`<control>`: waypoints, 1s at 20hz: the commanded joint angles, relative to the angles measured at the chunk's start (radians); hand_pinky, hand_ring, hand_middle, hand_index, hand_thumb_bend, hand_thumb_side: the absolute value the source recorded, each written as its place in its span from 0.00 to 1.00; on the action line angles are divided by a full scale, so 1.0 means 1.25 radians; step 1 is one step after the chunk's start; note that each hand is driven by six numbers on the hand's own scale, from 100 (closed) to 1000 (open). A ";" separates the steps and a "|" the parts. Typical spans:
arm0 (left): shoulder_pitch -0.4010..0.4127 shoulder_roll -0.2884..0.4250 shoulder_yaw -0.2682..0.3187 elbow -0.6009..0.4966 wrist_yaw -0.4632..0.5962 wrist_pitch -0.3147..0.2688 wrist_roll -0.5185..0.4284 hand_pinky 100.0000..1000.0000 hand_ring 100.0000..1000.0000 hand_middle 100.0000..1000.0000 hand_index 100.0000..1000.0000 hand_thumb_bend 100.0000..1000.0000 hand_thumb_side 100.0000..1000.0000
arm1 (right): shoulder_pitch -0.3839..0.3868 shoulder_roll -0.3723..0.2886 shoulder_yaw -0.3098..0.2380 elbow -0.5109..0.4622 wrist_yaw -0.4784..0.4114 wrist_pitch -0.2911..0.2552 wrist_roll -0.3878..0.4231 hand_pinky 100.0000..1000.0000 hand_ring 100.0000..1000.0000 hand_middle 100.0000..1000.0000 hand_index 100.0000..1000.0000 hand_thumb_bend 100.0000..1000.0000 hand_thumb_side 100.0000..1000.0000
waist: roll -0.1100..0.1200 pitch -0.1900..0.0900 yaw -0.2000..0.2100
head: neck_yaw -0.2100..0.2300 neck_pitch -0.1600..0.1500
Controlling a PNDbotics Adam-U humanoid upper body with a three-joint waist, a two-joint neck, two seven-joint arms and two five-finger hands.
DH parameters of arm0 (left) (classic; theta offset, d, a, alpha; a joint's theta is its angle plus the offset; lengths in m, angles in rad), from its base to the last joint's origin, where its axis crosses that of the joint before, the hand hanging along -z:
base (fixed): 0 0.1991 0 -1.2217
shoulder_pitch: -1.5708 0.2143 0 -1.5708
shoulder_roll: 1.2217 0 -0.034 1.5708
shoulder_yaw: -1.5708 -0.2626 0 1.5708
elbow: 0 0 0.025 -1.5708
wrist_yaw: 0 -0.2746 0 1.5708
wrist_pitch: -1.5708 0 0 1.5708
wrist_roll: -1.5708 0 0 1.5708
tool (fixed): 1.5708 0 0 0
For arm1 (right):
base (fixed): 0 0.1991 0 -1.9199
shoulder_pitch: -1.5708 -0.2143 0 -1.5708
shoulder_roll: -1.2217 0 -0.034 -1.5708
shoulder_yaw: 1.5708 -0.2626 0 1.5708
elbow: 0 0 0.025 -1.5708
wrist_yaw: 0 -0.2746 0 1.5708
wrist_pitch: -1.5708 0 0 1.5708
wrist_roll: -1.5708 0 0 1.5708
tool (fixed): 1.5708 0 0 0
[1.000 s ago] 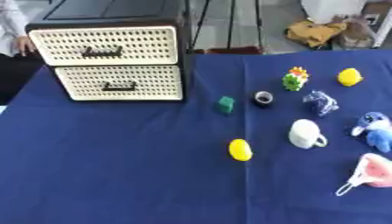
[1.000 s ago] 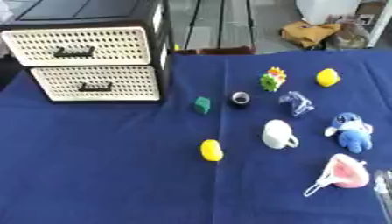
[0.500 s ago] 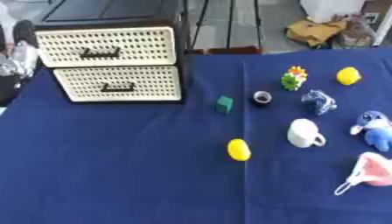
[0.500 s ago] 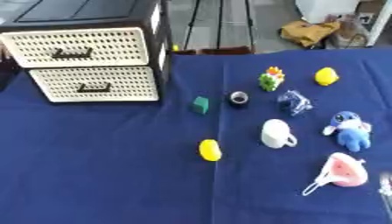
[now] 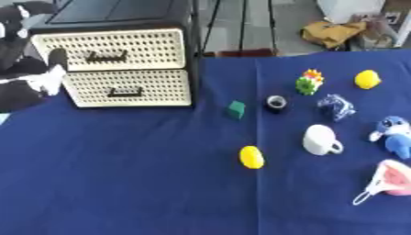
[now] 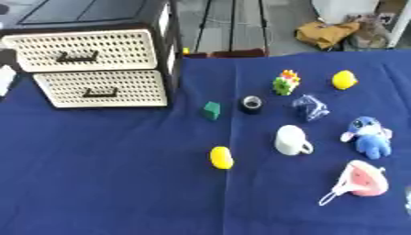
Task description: Pick up objects from table and place into drawer.
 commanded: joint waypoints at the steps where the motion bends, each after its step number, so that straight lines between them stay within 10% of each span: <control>1: -0.020 0.041 -0.005 -0.010 -0.029 0.009 -0.094 0.00 0.00 0.02 0.93 0.00 0.33 | -0.005 -0.020 0.002 -0.013 -0.010 -0.014 -0.005 0.47 0.53 0.65 0.75 0.00 0.98 | 0.001 -0.019 -0.003 | 0.009 0.000; 11: -0.092 0.033 -0.049 0.083 -0.118 0.025 -0.251 0.00 0.00 0.04 1.00 0.00 0.43 | -0.003 -0.017 0.008 -0.013 -0.012 -0.014 0.003 0.47 0.52 0.65 0.73 0.00 0.98 | 0.006 -0.018 -0.013 | 0.022 -0.003; 20: -0.162 -0.018 -0.085 0.214 -0.154 0.036 -0.233 0.00 0.00 0.04 0.97 0.00 0.44 | -0.003 -0.010 0.012 -0.013 -0.012 -0.011 0.011 0.48 0.52 0.65 0.70 0.00 0.98 | 0.008 -0.010 -0.024 | 0.036 -0.007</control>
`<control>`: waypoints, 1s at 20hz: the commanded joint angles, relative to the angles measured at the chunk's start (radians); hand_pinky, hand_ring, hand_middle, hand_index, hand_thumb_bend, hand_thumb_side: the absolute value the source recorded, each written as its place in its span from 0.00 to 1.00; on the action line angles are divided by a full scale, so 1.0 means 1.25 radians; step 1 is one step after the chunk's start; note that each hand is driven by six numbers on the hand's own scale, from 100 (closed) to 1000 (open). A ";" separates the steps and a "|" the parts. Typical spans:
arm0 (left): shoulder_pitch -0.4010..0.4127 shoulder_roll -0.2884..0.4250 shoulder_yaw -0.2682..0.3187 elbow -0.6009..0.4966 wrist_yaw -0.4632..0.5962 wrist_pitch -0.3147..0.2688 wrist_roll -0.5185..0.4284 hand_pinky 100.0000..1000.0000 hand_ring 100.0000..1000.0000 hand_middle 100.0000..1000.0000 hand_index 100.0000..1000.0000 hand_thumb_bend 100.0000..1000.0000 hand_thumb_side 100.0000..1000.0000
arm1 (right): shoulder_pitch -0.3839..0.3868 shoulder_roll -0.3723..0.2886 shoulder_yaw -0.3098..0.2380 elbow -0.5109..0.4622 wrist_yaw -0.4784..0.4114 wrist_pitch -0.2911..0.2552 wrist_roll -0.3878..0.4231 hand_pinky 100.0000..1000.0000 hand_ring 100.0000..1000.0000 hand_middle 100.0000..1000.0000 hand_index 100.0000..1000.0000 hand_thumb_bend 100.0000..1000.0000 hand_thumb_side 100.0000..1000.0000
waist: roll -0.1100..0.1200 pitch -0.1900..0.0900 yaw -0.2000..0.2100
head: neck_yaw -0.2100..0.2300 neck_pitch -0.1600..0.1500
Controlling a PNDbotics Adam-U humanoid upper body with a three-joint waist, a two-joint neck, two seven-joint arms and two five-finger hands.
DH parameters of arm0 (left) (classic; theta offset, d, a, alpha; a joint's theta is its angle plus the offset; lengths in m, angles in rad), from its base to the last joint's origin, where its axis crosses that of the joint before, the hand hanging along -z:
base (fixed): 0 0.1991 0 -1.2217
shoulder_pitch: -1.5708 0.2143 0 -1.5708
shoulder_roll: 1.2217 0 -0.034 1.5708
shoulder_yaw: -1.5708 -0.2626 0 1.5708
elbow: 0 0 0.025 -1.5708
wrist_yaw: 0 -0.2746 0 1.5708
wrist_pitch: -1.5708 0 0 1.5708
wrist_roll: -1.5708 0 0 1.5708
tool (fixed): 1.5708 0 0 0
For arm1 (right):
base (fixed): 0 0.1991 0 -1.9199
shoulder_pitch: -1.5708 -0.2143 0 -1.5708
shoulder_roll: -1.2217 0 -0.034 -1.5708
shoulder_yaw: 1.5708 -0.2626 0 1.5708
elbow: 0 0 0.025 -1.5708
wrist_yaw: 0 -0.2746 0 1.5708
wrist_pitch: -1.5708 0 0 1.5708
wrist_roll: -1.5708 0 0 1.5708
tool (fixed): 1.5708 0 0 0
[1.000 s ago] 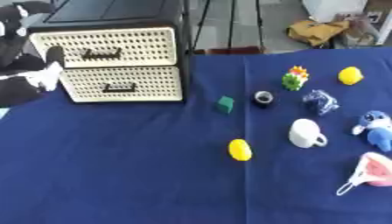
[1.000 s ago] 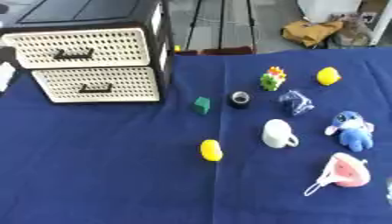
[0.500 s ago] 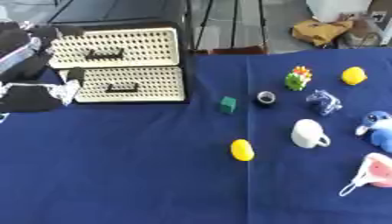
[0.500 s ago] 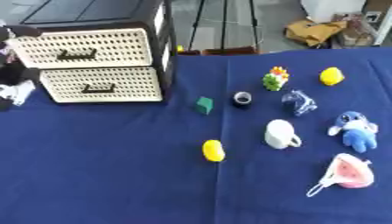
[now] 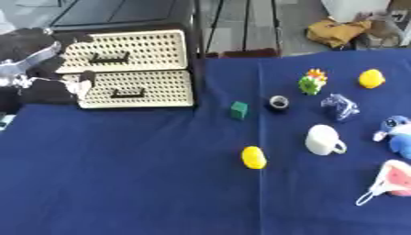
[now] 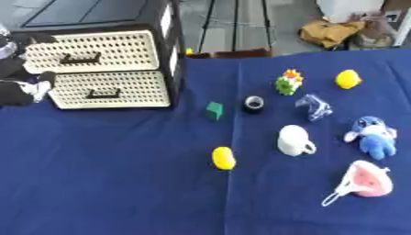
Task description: Pick up objects from table and place into drawer.
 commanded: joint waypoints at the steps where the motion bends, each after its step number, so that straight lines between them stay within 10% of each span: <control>1: -0.025 0.006 -0.006 0.031 -0.024 -0.005 0.010 0.00 0.00 0.04 0.97 0.00 0.44 | -0.006 -0.007 0.001 -0.013 -0.002 -0.008 -0.003 0.48 0.52 0.65 0.70 0.00 0.98 | 0.000 -0.011 -0.001 | 0.005 -0.007; 20: -0.148 -0.081 -0.022 0.294 -0.109 -0.046 0.026 0.00 0.00 0.04 0.96 0.00 0.44 | -0.008 -0.002 0.011 -0.013 -0.004 -0.011 0.006 0.48 0.52 0.65 0.69 0.00 0.98 | 0.004 0.002 -0.026 | 0.025 -0.018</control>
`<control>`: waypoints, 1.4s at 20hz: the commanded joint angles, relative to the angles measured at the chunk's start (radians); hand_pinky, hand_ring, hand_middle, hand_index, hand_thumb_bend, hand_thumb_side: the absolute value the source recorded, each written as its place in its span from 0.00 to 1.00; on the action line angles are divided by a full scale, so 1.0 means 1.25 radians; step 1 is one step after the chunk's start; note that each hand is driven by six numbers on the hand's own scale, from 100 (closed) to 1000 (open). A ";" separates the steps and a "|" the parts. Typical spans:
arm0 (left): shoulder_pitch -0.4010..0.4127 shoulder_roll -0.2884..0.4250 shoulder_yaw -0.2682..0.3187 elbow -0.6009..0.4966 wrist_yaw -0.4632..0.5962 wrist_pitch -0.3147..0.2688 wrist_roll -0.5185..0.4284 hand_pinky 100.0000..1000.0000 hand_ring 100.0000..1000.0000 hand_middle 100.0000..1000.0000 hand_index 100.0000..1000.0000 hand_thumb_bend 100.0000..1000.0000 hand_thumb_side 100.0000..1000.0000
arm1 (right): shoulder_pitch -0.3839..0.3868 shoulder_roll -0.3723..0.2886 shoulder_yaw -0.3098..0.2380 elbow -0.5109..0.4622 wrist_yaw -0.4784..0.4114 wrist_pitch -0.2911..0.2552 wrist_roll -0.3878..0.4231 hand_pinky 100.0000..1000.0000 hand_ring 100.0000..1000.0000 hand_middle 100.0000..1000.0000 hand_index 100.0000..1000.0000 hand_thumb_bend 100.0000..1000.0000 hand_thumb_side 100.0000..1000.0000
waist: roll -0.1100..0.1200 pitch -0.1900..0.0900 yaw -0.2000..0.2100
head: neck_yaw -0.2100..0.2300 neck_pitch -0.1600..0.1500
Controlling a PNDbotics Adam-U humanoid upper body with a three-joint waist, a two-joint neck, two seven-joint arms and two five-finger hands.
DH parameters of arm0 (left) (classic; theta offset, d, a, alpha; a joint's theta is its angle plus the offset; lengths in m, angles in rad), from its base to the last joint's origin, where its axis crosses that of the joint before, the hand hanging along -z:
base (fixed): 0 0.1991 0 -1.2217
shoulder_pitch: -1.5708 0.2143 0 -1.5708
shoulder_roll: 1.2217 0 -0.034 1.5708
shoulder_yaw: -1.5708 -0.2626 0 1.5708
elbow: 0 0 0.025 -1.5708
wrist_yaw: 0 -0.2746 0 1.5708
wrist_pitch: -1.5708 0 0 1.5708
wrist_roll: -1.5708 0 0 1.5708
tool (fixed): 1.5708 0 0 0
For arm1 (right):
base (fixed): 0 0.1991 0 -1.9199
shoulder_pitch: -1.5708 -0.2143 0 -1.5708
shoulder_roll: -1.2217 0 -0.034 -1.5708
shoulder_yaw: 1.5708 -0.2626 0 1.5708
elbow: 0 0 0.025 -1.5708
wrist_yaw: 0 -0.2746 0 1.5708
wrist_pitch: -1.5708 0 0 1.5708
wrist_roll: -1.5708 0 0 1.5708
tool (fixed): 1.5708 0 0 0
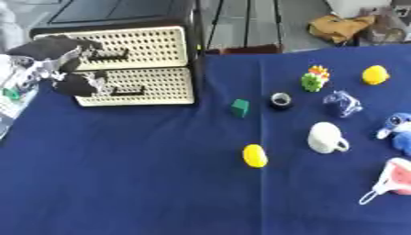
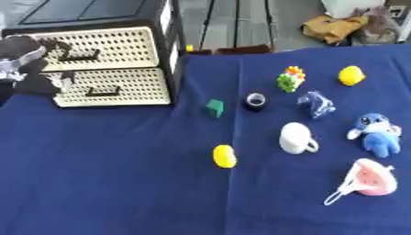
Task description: Pick up objects from table and place into drawer.
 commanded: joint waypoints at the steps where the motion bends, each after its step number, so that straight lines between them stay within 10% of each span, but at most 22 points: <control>1: -0.027 0.006 0.014 0.033 -0.015 -0.002 0.010 0.00 0.00 0.04 0.96 0.00 0.44 | -0.008 -0.007 0.001 -0.013 -0.003 -0.010 -0.004 0.48 0.52 0.65 0.69 0.00 0.98 | 0.000 -0.013 -0.003 | 0.008 -0.012; 16: -0.062 -0.002 0.045 0.115 -0.047 0.003 0.088 0.00 0.00 0.04 0.93 0.00 0.42 | -0.010 -0.005 0.006 -0.013 0.000 -0.014 -0.001 0.48 0.52 0.64 0.67 0.00 0.98 | 0.003 0.002 -0.023 | 0.017 -0.027; 28: -0.064 0.000 0.037 0.098 -0.035 -0.002 -0.011 0.00 0.00 0.04 0.78 0.00 0.44 | -0.009 -0.006 0.002 -0.013 -0.001 -0.009 -0.015 0.48 0.52 0.64 0.67 0.00 0.98 | 0.007 0.004 -0.028 | 0.025 -0.024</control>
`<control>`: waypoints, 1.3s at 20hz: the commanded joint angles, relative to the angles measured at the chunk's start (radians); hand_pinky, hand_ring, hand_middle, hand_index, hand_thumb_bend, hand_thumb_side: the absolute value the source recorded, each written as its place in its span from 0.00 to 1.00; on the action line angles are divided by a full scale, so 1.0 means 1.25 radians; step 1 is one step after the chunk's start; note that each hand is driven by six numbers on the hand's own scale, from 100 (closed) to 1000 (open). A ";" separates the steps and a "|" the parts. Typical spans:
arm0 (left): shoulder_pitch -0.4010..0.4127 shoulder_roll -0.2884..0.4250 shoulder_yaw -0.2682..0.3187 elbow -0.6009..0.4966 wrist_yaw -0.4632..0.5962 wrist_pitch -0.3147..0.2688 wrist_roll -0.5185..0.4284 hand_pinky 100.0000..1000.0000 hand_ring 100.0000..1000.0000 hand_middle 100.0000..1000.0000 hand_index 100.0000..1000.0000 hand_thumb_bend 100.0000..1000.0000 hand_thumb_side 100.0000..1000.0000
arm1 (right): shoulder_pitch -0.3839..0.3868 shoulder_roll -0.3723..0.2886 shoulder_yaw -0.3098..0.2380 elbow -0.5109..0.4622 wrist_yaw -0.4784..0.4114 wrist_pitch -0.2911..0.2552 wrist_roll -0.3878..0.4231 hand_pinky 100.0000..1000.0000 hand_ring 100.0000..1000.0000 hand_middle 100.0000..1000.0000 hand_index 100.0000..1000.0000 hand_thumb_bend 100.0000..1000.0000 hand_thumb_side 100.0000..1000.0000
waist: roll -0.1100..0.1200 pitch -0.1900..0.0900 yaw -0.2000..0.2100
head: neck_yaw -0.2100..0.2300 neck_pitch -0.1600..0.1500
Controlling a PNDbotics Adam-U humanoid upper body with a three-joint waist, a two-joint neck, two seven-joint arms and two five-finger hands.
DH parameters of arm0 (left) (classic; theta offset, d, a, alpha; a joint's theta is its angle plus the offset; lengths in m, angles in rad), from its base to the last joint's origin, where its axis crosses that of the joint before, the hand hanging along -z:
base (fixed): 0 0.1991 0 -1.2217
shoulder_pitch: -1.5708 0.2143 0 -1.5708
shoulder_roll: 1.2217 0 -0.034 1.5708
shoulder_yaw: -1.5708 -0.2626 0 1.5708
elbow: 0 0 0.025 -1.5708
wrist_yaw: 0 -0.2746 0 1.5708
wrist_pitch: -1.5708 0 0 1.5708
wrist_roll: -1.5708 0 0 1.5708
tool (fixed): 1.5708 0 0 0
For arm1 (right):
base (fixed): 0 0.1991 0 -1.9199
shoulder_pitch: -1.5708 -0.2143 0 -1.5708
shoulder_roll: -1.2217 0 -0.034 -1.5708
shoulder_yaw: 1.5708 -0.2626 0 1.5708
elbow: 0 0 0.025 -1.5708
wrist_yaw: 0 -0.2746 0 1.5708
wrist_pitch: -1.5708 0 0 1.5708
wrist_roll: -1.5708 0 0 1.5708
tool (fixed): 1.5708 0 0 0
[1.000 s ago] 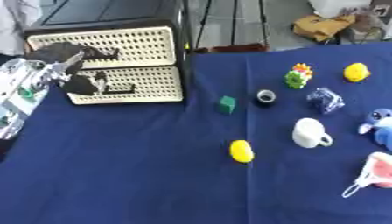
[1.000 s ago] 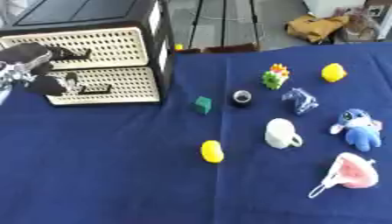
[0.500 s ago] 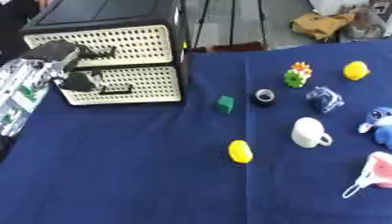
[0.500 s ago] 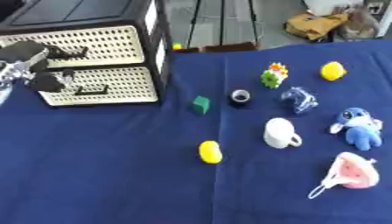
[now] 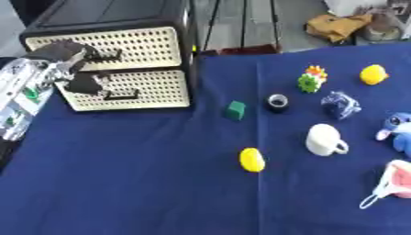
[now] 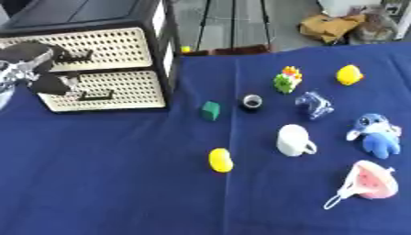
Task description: Pick up objects from table and place into drawer.
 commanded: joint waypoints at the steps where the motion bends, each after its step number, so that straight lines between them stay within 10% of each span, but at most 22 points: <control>1: -0.015 0.023 0.009 -0.001 0.003 -0.003 -0.022 0.00 0.00 0.04 0.77 0.00 0.44 | -0.009 -0.009 -0.005 -0.013 -0.001 -0.008 -0.016 0.48 0.52 0.64 0.67 0.00 0.98 | 0.001 -0.014 0.000 | 0.002 -0.007; 12: 0.004 0.033 0.004 -0.024 -0.009 -0.007 -0.067 0.00 0.00 0.03 0.72 0.00 0.42 | -0.007 -0.008 -0.007 -0.013 -0.002 -0.002 -0.020 0.49 0.52 0.64 0.67 0.00 0.98 | 0.000 -0.017 0.005 | 0.000 -0.001; 26: 0.101 0.083 -0.018 -0.279 -0.020 0.067 -0.112 0.00 0.00 0.04 0.73 0.00 0.40 | -0.008 -0.007 -0.012 -0.013 -0.008 -0.001 -0.023 0.49 0.52 0.64 0.67 0.00 0.98 | -0.009 -0.025 0.025 | -0.009 0.005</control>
